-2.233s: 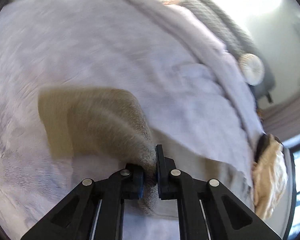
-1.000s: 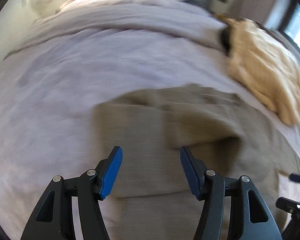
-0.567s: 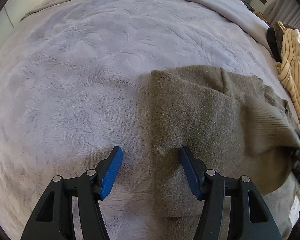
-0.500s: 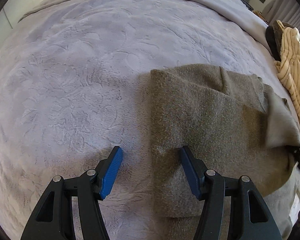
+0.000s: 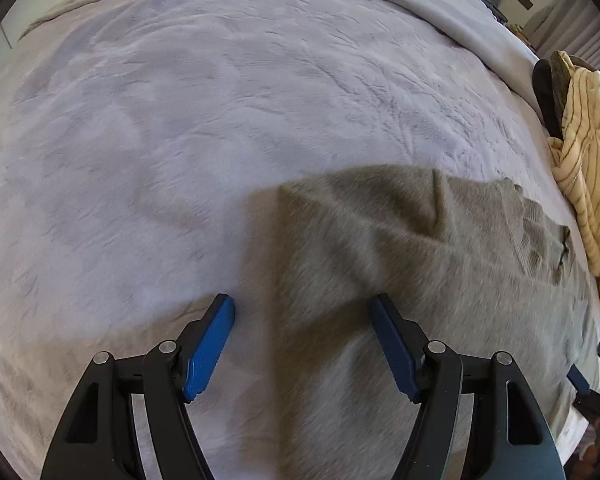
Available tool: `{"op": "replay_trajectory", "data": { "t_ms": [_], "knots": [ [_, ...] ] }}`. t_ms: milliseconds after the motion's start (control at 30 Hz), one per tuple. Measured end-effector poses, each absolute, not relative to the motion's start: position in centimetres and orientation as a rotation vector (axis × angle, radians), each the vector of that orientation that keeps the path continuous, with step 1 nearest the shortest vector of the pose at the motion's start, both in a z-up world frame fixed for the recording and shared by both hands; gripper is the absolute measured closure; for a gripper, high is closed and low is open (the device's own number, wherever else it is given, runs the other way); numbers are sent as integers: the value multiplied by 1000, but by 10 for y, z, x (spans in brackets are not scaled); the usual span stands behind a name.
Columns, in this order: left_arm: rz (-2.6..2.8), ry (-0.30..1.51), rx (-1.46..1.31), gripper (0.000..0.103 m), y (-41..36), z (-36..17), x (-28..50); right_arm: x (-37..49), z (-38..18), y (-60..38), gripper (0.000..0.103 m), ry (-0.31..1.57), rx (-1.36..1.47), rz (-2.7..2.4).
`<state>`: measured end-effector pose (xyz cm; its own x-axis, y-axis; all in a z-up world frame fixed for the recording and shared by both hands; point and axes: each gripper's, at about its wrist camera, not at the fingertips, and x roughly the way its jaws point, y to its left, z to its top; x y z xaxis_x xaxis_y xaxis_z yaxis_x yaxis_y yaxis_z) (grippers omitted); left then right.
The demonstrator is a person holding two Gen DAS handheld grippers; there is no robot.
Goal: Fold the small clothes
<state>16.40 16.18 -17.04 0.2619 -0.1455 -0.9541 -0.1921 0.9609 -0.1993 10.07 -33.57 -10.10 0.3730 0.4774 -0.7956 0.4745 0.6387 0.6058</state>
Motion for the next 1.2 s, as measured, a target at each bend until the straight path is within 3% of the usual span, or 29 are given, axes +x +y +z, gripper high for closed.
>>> {"op": "replay_trajectory", "data": {
  "t_ms": [33, 67, 100, 267, 533, 633, 733, 800, 867, 933, 1133, 1200],
  "knots": [
    [19, 1312, -309, 45, 159, -170, 166, 106, -104, -333, 43, 1259, 942, -1],
    [-7, 1305, -324, 90, 157, -167, 167, 113, -104, -329, 92, 1282, 926, 19],
    [-35, 1307, -336, 92, 155, -164, 169, 117, -100, -327, 95, 1291, 898, 45],
    [-40, 1227, -292, 93, 168, -142, 159, 130, -68, -309, 96, 1217, 768, 173],
    [33, 1260, -251, 92, 184, -153, 158, 93, -116, -339, 95, 1328, 884, -13],
    [57, 1255, -199, 92, 179, -142, 160, 84, -109, -340, 88, 1337, 885, -18],
    [74, 1259, -191, 92, 184, -131, 148, 82, -106, -346, 64, 1303, 932, 0],
    [47, 1264, -222, 92, 182, -124, 137, 87, -105, -351, 64, 1283, 961, -10],
    [14, 1257, -226, 92, 176, -118, 124, 95, -108, -354, 69, 1270, 998, -19],
    [-16, 1258, -219, 92, 164, -116, 115, 100, -108, -352, 95, 1277, 992, -28],
    [27, 1368, -72, 92, 139, -161, 97, 85, -117, -346, 95, 1321, 932, -103],
    [30, 1344, -50, 86, 141, -164, 90, 80, -114, -348, 95, 1319, 925, -96]
  ]
}}
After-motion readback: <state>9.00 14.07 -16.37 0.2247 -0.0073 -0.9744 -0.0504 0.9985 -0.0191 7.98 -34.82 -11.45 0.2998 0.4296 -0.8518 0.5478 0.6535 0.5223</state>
